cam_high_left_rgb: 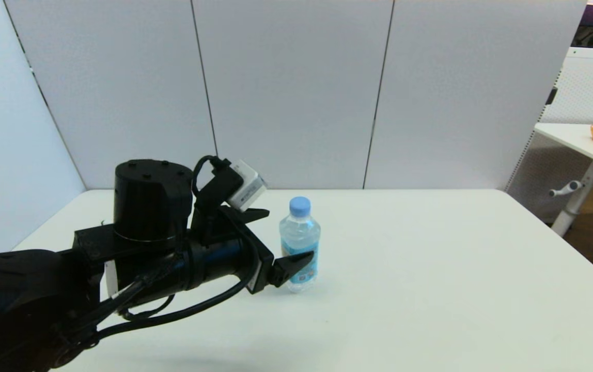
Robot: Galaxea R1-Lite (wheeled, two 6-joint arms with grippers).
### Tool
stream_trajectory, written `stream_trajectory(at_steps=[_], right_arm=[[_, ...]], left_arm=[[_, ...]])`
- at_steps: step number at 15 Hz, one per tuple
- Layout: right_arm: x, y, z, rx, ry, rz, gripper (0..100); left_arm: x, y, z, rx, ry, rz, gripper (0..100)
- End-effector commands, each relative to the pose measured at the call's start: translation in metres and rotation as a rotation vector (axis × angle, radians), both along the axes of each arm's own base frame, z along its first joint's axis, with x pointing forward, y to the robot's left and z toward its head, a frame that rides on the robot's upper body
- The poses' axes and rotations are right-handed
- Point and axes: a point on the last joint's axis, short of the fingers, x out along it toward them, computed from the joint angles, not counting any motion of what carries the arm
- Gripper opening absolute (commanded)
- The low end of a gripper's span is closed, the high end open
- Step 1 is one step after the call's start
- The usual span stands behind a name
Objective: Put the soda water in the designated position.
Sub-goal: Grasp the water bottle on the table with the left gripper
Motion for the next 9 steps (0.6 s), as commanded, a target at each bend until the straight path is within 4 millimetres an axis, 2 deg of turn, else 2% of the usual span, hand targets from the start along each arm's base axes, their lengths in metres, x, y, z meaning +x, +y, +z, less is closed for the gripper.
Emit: stream_trajectory(at_steps=[1, 9], right_arm=[[0.0, 0.0, 0.0, 0.0, 0.001, 0.0, 100], [0.0, 0.0, 0.0, 0.0, 0.001, 0.0, 100]], left_arm=[[0.012, -0.01, -0.033, 0.018, 0.021, -0.002, 100], [0.032, -0.029, -0.067, 0.007, 0.008, -0.004, 100]])
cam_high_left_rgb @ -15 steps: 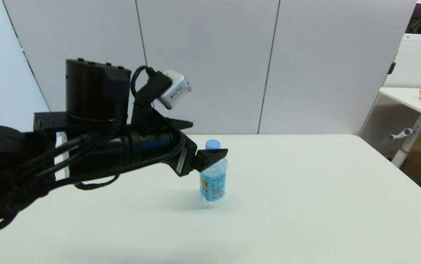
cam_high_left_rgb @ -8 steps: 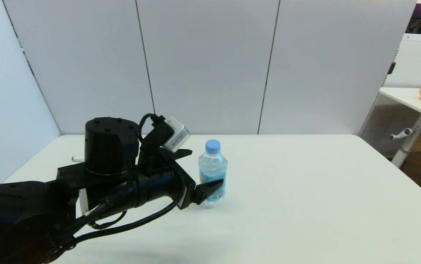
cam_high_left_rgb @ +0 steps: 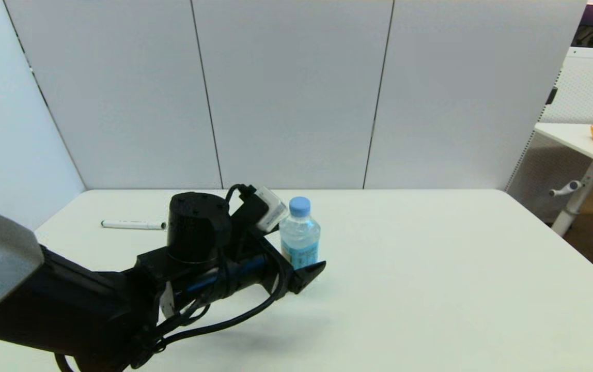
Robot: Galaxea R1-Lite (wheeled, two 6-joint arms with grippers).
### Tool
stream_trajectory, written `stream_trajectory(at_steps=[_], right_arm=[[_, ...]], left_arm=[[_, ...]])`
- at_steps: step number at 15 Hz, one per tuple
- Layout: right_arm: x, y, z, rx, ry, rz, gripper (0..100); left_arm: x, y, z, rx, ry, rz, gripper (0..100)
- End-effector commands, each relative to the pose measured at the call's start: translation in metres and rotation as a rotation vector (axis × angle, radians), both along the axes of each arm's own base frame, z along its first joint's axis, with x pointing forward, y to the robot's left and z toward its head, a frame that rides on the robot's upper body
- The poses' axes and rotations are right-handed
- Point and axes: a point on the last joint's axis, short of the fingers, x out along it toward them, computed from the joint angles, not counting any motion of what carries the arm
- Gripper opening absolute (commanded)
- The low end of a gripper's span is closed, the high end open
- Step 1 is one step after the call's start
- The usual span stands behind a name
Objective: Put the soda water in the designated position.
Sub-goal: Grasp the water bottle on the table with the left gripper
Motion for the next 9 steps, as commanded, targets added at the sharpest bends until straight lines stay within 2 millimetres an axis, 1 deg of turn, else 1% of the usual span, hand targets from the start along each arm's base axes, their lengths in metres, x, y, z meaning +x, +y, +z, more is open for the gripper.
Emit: stream_trajectory(at_steps=[1, 5, 9], right_arm=[[0.0001, 0.0, 0.0, 0.0, 0.001, 0.001, 100], [0.0001, 0.0, 0.0, -0.003, 0.001, 0.001, 100], [0.0001, 0.0, 0.0, -0.003, 0.001, 0.001, 100]], left_arm=[[0.0083, -0.0065, -0.021, 0.025, 0.028, 0.001, 100], [0.0135, -0.0117, -0.0273, 0.026, 0.03, -0.001, 100], [0.017, -0.0148, -0.0292, 0.023, 0.031, 0.0, 100]])
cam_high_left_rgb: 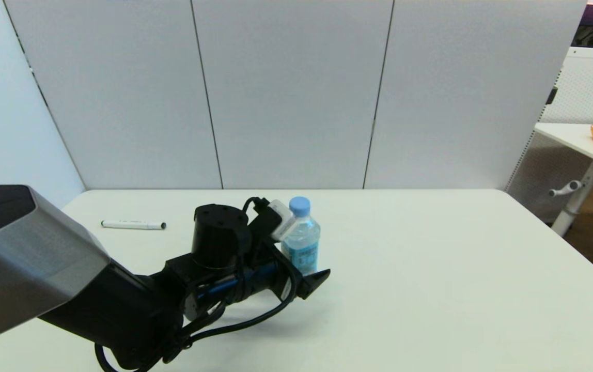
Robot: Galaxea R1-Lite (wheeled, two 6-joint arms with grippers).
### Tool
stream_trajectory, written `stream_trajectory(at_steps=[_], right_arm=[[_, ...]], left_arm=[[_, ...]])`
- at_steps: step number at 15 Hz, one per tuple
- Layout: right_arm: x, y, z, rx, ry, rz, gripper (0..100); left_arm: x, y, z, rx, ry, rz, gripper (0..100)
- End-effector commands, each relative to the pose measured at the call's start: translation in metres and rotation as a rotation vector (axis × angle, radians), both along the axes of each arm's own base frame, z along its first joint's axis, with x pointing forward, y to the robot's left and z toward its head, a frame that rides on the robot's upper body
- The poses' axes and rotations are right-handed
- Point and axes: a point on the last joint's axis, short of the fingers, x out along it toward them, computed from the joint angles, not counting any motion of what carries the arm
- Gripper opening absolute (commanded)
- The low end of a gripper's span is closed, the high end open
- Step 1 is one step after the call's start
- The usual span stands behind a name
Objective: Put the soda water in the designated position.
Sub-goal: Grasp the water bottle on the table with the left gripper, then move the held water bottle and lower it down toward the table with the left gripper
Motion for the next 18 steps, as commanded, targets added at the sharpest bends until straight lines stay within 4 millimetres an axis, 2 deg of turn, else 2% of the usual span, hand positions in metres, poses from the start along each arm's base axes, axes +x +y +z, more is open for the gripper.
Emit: stream_trajectory(at_steps=[1, 6, 9, 12, 14, 16, 18], right_arm=[[0.0, 0.0, 0.0, -0.002, 0.001, 0.0, 100], [0.0, 0.0, 0.0, -0.002, 0.001, 0.0, 100], [0.0, 0.0, 0.0, 0.001, 0.001, 0.0, 100], [0.0, 0.0, 0.0, 0.001, 0.001, 0.0, 100], [0.0, 0.0, 0.0, 0.001, 0.001, 0.0, 100], [0.0, 0.0, 0.0, -0.002, 0.001, 0.0, 100], [0.0, 0.0, 0.0, 0.001, 0.001, 0.0, 100]], left_arm=[[0.004, -0.003, -0.003, -0.003, -0.001, -0.001, 0], [0.006, -0.005, -0.008, 0.001, 0.003, -0.001, 0], [0.007, -0.006, -0.003, -0.008, -0.011, 0.0, 0], [0.004, -0.003, 0.023, -0.058, -0.079, 0.001, 0], [-0.003, 0.004, 0.049, -0.125, -0.116, 0.022, 0], [-0.01, 0.02, 0.079, -0.183, -0.176, 0.114, 0], [-0.009, 0.045, 0.102, -0.21, -0.234, 0.227, 0]])
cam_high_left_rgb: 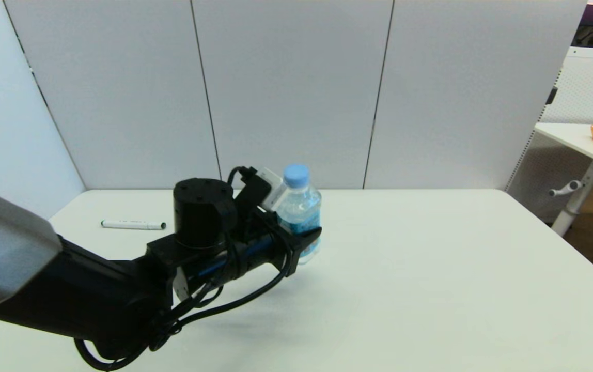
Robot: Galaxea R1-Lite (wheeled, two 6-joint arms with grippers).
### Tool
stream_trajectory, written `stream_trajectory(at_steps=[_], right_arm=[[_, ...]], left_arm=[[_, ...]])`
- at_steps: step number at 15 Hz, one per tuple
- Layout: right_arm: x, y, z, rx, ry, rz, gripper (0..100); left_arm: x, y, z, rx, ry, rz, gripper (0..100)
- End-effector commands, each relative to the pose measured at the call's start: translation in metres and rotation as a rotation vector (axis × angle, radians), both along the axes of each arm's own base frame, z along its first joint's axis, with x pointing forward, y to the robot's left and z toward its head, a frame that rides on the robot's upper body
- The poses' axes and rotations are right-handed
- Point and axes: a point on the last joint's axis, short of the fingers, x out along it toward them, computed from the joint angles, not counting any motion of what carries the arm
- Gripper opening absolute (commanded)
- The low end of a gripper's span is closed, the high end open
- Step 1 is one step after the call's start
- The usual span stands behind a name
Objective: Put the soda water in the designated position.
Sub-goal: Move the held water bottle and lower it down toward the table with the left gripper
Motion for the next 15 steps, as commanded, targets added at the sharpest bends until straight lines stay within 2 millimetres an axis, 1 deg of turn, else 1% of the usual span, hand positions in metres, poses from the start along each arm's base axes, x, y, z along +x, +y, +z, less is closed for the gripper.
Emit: stream_trajectory(at_steps=[1, 2, 3, 4, 7, 9, 10, 11, 14, 15], right_arm=[[0.0, 0.0, 0.0, -0.003, 0.001, 0.0, 100], [0.0, 0.0, 0.0, 0.0, 0.001, 0.0, 100], [0.0, 0.0, 0.0, 0.0, 0.001, 0.0, 100], [0.0, 0.0, 0.0, 0.0, 0.001, 0.0, 100], [0.0, 0.0, 0.0, 0.0, 0.001, 0.0, 100], [0.0, 0.0, 0.0, 0.0, 0.001, 0.0, 100], [0.0, 0.0, 0.0, -0.003, 0.001, 0.0, 100], [0.0, 0.0, 0.0, 0.0, 0.001, 0.0, 100], [0.0, 0.0, 0.0, 0.0, 0.001, 0.0, 100], [0.0, 0.0, 0.0, 0.0, 0.001, 0.0, 100]], left_arm=[[-0.006, 0.052, 0.062, -0.101, -0.138, 0.209, 0], [-0.004, 0.068, 0.068, -0.097, -0.148, 0.26, 0], [0.0, 0.091, 0.076, -0.093, -0.161, 0.333, 0], [0.004, 0.106, 0.08, -0.091, -0.169, 0.39, 0], [0.023, 0.149, 0.094, -0.09, -0.212, 0.553, 0], [0.032, 0.177, 0.095, -0.063, -0.188, 0.651, 0], [0.038, 0.188, 0.092, -0.047, -0.165, 0.691, 0], [0.046, 0.194, 0.088, -0.034, -0.143, 0.714, 0], [0.088, 0.204, 0.071, -0.014, -0.104, 0.75, 0], [0.106, 0.207, 0.064, -0.01, -0.09, 0.762, 0]])
